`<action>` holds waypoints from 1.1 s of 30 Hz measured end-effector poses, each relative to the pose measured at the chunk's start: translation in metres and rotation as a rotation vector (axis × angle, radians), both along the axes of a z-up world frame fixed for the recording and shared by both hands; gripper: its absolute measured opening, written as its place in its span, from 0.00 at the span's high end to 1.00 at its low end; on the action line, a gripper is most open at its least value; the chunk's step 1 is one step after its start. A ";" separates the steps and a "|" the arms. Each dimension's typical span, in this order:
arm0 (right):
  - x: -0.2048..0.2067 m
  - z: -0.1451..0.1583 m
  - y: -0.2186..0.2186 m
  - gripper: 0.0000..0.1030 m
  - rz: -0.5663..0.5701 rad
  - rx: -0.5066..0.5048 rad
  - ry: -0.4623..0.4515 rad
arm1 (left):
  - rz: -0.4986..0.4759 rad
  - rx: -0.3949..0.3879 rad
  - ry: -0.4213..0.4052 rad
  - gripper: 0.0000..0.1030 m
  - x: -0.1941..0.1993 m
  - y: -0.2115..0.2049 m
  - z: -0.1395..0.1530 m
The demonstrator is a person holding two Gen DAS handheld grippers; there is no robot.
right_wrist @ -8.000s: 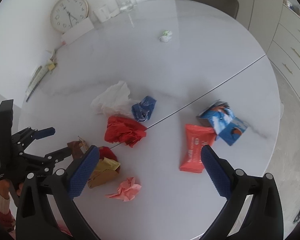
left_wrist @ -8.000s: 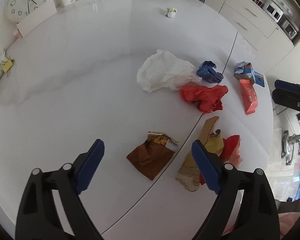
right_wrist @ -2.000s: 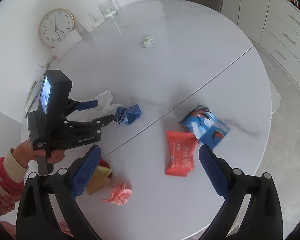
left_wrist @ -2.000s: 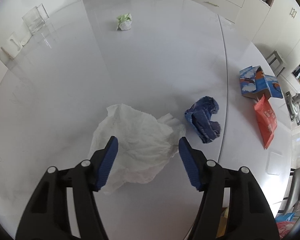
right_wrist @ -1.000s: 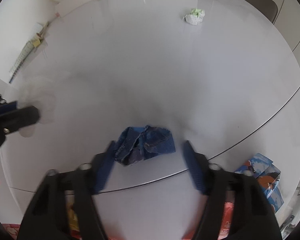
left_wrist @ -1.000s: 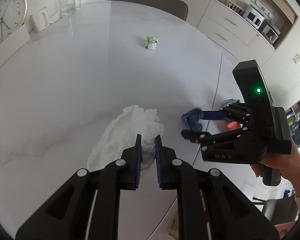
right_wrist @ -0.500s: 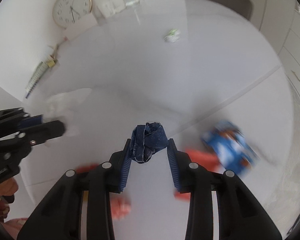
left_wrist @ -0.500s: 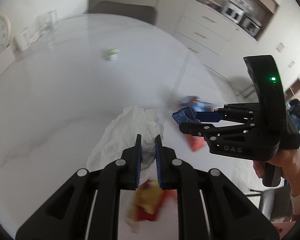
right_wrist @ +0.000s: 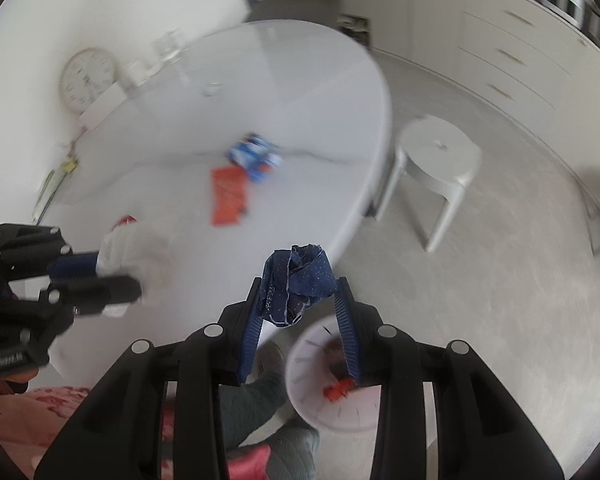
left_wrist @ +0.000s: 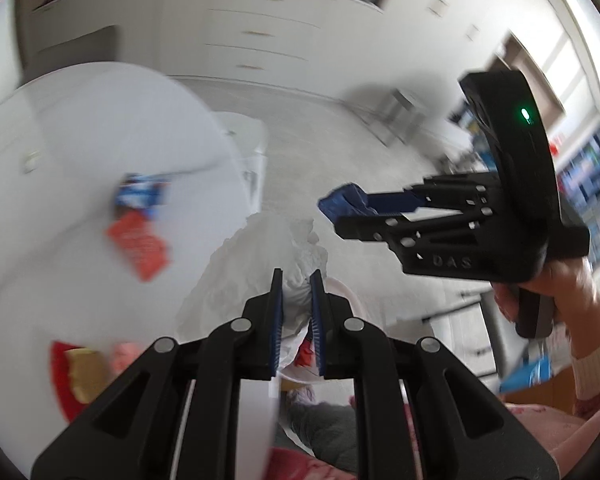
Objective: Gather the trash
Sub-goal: 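Carry tissue and blue cloth to the wastebasket and open both grippers over it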
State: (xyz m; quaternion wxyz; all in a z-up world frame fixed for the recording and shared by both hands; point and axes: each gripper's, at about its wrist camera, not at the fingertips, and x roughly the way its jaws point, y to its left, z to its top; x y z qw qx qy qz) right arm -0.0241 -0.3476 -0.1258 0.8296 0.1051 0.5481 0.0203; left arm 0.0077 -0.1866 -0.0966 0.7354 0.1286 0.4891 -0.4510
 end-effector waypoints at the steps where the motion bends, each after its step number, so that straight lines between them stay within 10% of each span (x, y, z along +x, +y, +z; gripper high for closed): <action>1: -0.008 -0.002 -0.007 0.65 -0.013 0.002 0.003 | -0.028 0.011 0.005 0.88 -0.011 -0.013 -0.004; 8: -0.067 -0.020 -0.053 0.65 -0.096 0.033 0.040 | -0.109 0.095 0.083 0.85 -0.056 -0.060 -0.036; 12: -0.083 -0.023 -0.067 0.65 -0.098 0.046 0.044 | -0.076 0.140 0.097 0.47 -0.066 -0.071 -0.046; 18: -0.093 -0.025 -0.077 0.65 -0.073 0.071 0.040 | 0.019 0.133 0.063 0.23 -0.069 -0.070 -0.040; 33: -0.090 -0.027 -0.051 0.64 0.032 0.106 0.053 | 0.192 0.121 0.014 0.11 -0.048 -0.038 -0.008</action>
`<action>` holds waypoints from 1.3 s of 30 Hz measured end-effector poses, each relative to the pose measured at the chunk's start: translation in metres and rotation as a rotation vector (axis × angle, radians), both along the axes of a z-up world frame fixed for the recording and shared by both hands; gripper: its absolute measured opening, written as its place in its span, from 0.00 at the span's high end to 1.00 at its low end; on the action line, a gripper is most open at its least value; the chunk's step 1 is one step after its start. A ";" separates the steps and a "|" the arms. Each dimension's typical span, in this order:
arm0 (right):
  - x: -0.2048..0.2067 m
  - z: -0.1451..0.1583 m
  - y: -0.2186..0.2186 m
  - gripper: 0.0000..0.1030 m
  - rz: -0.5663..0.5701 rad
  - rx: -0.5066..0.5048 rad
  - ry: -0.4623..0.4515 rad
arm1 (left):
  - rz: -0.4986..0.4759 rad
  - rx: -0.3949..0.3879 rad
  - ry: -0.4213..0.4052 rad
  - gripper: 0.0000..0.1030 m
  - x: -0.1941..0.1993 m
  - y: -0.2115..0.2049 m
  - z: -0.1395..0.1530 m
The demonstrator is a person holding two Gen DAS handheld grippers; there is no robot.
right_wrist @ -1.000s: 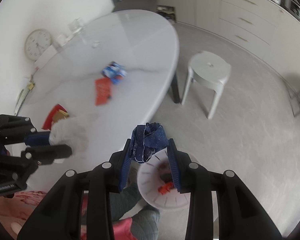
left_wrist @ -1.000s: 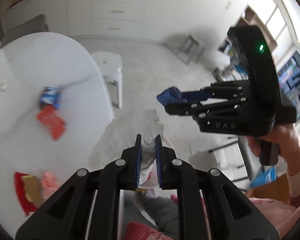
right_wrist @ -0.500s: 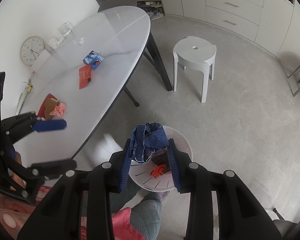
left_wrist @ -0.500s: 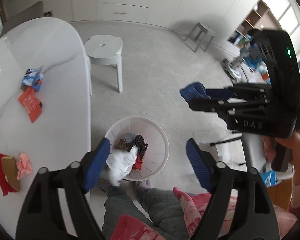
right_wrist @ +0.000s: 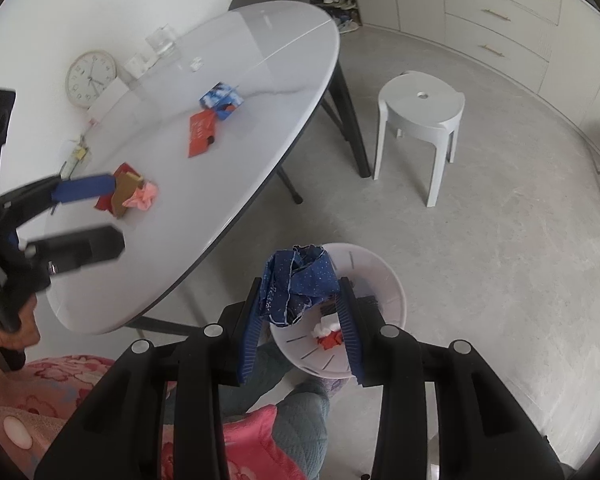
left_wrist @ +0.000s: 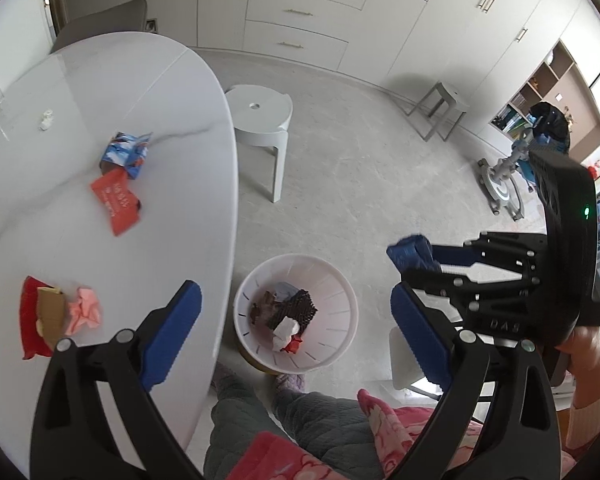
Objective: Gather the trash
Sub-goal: 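Carry tissue and blue cloth to the wastebasket and open both grippers over it, then grasp the red snack packet with the left gripper while the right grasps the blue bird-print box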
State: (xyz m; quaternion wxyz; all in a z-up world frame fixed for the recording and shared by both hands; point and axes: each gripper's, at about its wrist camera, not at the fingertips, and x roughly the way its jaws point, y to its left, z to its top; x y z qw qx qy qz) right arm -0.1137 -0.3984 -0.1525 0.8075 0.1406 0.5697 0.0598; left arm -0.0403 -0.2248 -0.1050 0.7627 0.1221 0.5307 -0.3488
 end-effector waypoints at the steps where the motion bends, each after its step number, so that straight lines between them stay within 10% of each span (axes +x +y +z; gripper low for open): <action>1: 0.000 -0.002 0.002 0.64 0.008 -0.001 0.005 | 0.002 0.006 -0.005 0.11 0.000 -0.002 0.001; 6: 0.001 -0.020 0.015 0.58 0.048 -0.014 0.060 | 0.010 0.019 -0.014 0.11 0.002 0.001 0.002; 11: 0.004 -0.029 0.016 0.22 0.014 -0.029 0.071 | 0.022 0.031 -0.023 0.11 0.006 0.007 0.003; 16: 0.016 -0.016 0.009 0.13 -0.040 -0.013 0.036 | 0.032 0.040 -0.033 0.11 0.011 0.016 0.003; 39: 0.186 0.006 0.114 0.09 0.181 -0.011 -0.101 | 0.327 0.124 -0.086 0.11 0.097 0.160 -0.003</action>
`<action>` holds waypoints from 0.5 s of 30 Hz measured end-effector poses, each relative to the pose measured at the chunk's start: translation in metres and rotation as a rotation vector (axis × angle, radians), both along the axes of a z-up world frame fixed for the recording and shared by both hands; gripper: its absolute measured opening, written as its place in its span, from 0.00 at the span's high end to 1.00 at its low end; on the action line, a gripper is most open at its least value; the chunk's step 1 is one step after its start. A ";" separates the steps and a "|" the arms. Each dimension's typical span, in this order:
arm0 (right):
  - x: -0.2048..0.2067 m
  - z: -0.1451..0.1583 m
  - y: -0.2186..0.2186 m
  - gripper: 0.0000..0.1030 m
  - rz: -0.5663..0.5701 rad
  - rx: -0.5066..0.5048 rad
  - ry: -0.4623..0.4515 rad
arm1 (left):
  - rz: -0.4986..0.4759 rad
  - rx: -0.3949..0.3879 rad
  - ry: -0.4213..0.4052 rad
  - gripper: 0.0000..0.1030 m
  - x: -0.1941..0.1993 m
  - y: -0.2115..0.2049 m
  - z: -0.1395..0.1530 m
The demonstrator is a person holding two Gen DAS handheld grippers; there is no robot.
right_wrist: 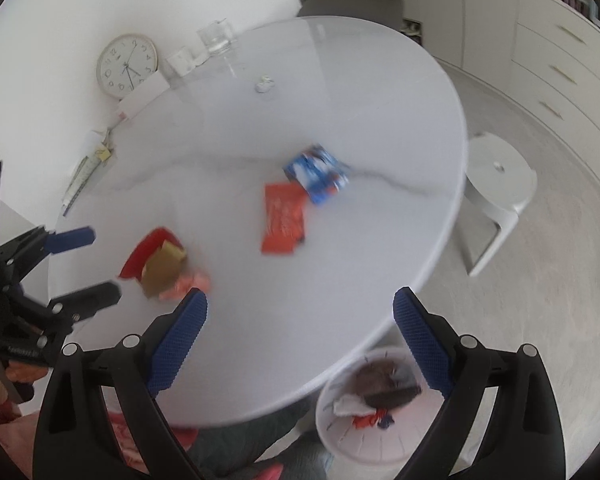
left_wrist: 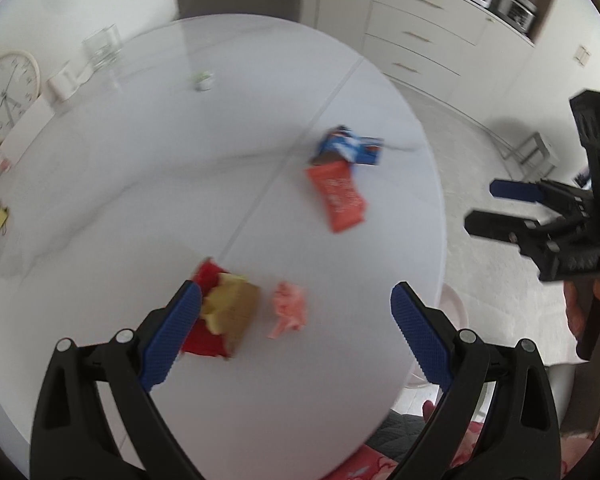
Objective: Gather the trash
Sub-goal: 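Grasp the red snack packet with the left gripper while the right grasps the blue bird-print box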
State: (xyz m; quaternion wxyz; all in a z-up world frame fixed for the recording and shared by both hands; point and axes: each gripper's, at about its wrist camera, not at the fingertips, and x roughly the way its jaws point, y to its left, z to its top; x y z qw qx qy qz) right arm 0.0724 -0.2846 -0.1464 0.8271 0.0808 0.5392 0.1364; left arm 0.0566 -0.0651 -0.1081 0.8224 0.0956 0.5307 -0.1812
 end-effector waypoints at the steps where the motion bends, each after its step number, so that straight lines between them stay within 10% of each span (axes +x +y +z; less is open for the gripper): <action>1: 0.013 -0.002 0.005 0.09 0.010 -0.007 -0.003 | 0.007 0.000 -0.001 0.11 0.005 0.006 -0.001; 15: 0.141 -0.077 0.046 0.27 0.201 -0.168 0.096 | -0.025 -0.019 0.040 0.11 0.055 0.013 -0.017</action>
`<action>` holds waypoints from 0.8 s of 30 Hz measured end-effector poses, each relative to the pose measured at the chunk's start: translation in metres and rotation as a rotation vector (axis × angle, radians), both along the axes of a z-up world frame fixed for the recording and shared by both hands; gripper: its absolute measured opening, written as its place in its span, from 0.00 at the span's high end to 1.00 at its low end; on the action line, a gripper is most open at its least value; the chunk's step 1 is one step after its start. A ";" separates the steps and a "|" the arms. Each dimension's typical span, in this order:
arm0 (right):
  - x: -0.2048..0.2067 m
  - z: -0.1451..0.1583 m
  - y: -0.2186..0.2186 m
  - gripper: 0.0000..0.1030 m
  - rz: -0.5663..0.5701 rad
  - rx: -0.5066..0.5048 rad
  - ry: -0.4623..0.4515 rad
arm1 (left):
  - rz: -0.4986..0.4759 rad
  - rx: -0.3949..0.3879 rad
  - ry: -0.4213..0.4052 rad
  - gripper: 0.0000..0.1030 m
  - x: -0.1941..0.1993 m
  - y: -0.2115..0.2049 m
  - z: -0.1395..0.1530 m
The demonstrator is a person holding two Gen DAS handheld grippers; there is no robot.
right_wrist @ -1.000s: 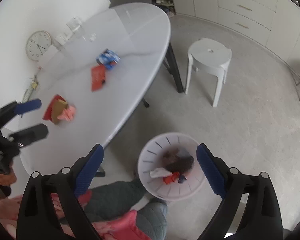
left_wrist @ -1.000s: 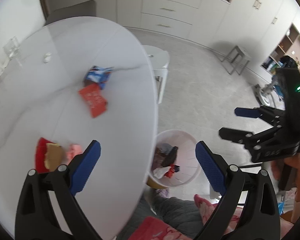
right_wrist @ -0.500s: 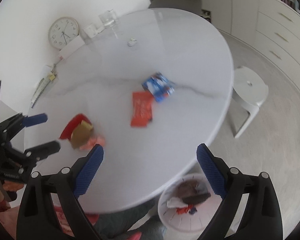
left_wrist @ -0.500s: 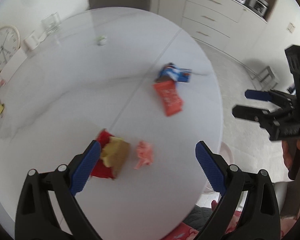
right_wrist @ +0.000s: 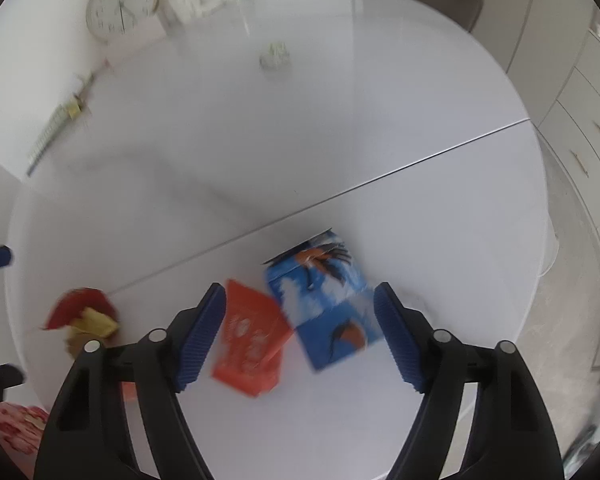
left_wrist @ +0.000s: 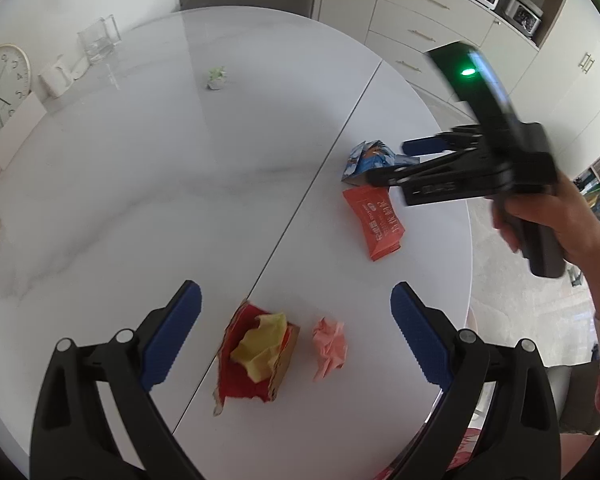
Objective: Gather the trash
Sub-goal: 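Grasp the red snack packet with the left gripper while the right grasps the blue bird-print box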
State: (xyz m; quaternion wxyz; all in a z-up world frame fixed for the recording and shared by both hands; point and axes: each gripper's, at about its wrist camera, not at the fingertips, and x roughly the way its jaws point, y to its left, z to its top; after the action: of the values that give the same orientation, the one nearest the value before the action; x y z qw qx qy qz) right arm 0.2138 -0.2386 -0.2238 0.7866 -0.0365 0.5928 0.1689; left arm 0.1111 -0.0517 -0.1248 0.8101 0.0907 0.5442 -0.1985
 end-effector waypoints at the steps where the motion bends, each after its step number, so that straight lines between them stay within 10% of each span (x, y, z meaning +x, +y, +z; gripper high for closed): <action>1: 0.003 -0.003 0.000 0.27 0.004 -0.007 0.002 | -0.005 -0.005 0.007 0.11 0.002 -0.003 -0.001; 7: 0.018 -0.007 -0.010 0.46 -0.012 0.026 0.024 | -0.039 -0.014 0.028 0.11 0.010 -0.026 -0.011; 24: 0.026 -0.010 -0.027 0.53 -0.031 0.079 0.023 | -0.046 0.013 0.045 0.11 0.026 -0.065 -0.030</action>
State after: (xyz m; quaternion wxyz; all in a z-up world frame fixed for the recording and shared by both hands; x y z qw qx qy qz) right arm 0.2400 -0.2658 -0.2342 0.7832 0.0058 0.5950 0.1806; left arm 0.1367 -0.1164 -0.1550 0.7922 0.1039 0.5614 -0.2154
